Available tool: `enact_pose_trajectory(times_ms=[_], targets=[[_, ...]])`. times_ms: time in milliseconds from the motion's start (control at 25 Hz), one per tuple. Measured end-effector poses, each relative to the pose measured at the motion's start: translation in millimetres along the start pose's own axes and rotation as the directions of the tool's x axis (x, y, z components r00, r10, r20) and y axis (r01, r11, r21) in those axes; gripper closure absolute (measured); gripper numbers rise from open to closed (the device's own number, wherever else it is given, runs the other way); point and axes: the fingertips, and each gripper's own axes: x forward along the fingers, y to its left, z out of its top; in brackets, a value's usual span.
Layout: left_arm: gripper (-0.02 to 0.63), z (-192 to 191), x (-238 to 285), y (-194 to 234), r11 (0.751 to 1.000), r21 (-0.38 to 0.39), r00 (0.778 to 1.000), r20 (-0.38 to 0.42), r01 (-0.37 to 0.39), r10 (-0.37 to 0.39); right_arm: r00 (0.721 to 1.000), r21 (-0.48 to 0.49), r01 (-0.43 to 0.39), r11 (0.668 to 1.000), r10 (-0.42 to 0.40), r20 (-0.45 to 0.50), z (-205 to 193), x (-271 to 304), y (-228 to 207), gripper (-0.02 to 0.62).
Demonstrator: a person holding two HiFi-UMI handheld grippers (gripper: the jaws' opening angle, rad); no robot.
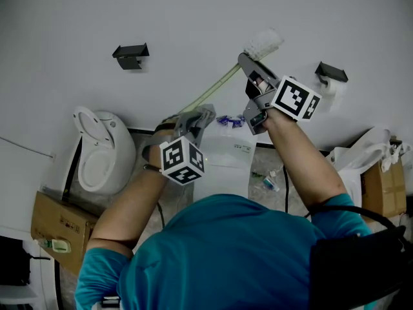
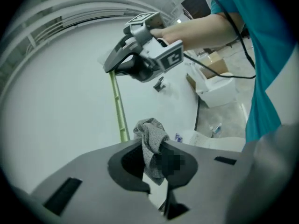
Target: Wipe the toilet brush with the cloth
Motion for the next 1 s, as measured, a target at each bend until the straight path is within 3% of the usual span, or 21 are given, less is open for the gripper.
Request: enact_pose_trajectory(times_ms=[320,480,640,840,1000], targets=[[0.568,-44.3,-3.7,61.5,0.978,0.08,0.972,-0.117,-0.194,0.202,0.996,0.161,-0.025,0.987,0.038,-0.077,-43.8,-12.5,-2.8,0.534],[0.568,-11.7,-11.1,68.4,0.975,-0.016,0.975,-0.014,-0.22,0.22,0.998,0.285,-0.05,0.957,0.059,-0.025,-54.7,-9.1,-8.9,0.535],[0.568,28.0,-9.3,65.1,0.973,-0.007,0.97,0.081,-0.231,0.23,0.994,0.296,-0.086,0.951,0.102,-0.038,-74.8,2.2,5.0,0.535],[0.568,47.2,-7.4,64.4,0.969,0.014,0.964,0.11,-0.246,0.243,0.994,0.295,-0.08,0.952,0.099,-0.051,-80.5,5.8,11.0,0.535],[0.568,47.8,-6.9,70.1,0.967,-0.051,0.961,0.112,-0.248,0.252,0.994,0.287,-0.086,0.954,0.103,-0.043,-80.0,8.1,11.9,0.537]])
